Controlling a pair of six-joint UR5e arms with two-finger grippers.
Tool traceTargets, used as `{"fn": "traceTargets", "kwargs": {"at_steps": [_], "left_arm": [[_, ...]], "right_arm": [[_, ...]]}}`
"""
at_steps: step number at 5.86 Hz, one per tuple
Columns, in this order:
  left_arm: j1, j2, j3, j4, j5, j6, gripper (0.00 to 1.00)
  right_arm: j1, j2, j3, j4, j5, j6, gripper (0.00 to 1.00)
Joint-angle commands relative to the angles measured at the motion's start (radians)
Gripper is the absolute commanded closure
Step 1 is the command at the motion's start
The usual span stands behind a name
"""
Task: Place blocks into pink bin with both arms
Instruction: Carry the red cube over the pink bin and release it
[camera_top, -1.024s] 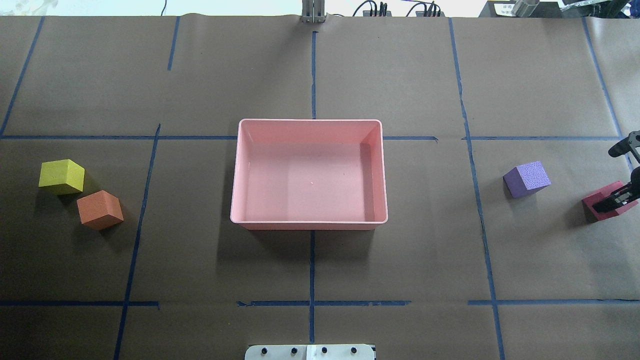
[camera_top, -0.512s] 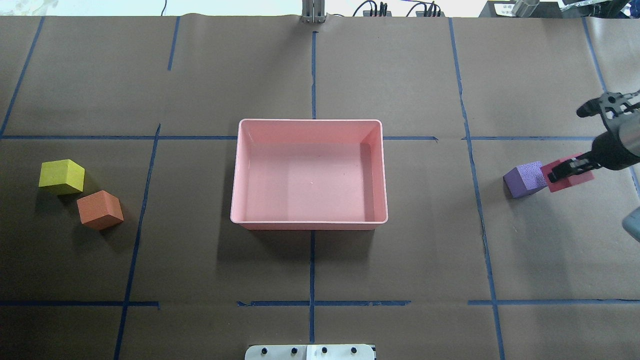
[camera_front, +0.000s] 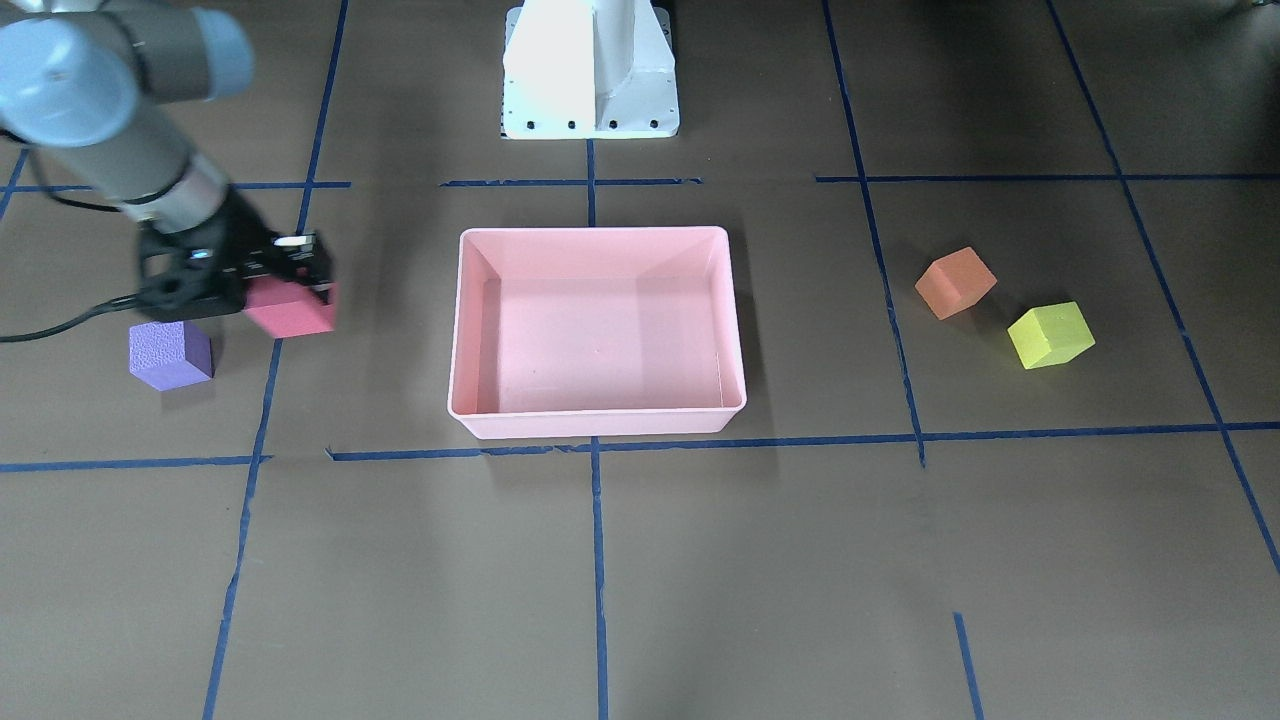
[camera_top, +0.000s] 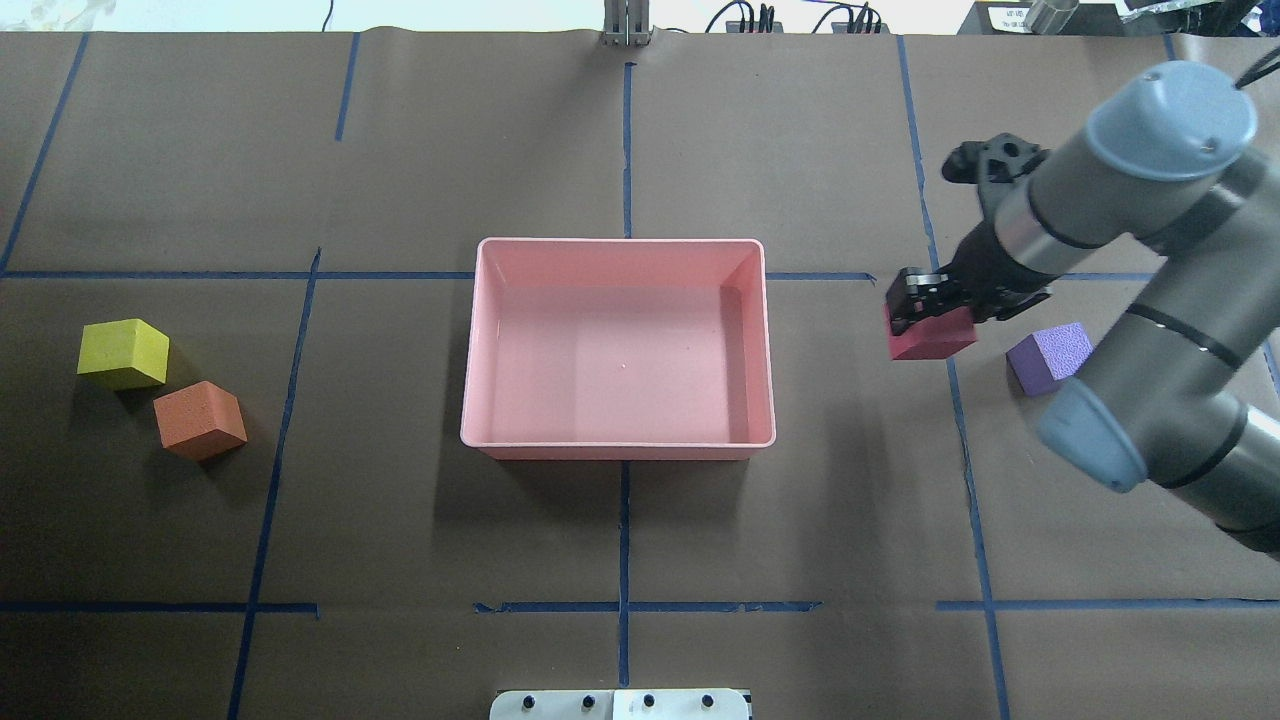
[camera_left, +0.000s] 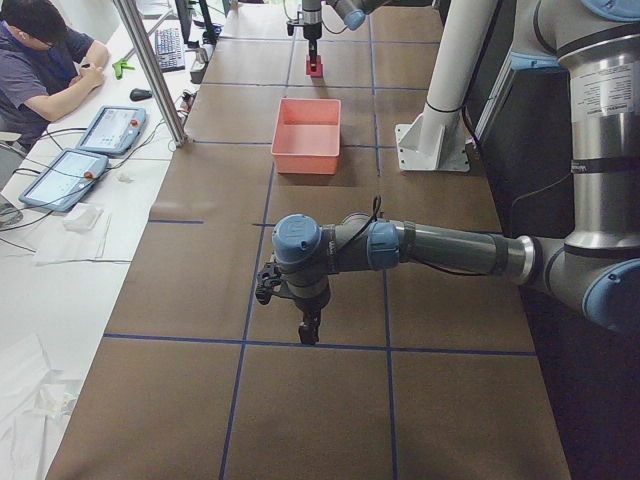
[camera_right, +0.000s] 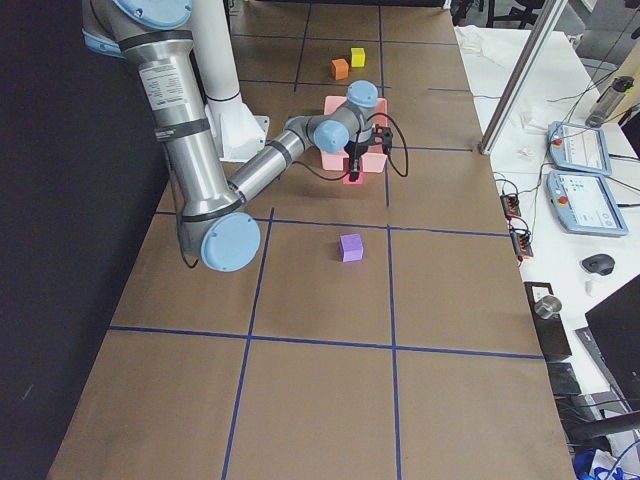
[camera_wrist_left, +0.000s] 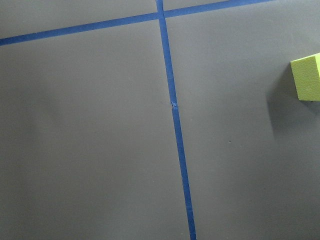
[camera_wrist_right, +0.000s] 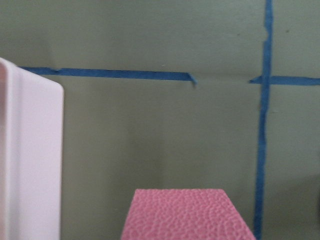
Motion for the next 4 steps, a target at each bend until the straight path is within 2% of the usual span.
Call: {"fn": "traceTargets", "kwargs": {"at_steps": [1,2,3,4], "left_arm": [[0.025,0.0,0.0,0.0,0.005,-0.001,0.0],[0.042,0.003,0.0,0.002,0.008,0.0,0.0],[0.043,0.001,0.0,-0.001,0.002,-0.001,0.0],[0.045,-0.02,0.0,-0.018,-0.001,-0.007,0.0]], "right_arm": [[-0.137,0.256,-0.047,-0.162,-0.106,0.217,0.66],[-0.177,0.313,-0.102,-0.161,-0.173,0.256,0.61],[-0.189,0.32,-0.108,-0.16,-0.187,0.255,0.01],[-0.188,0.318,-0.104,-0.16,-0.189,0.25,0.0]]}}
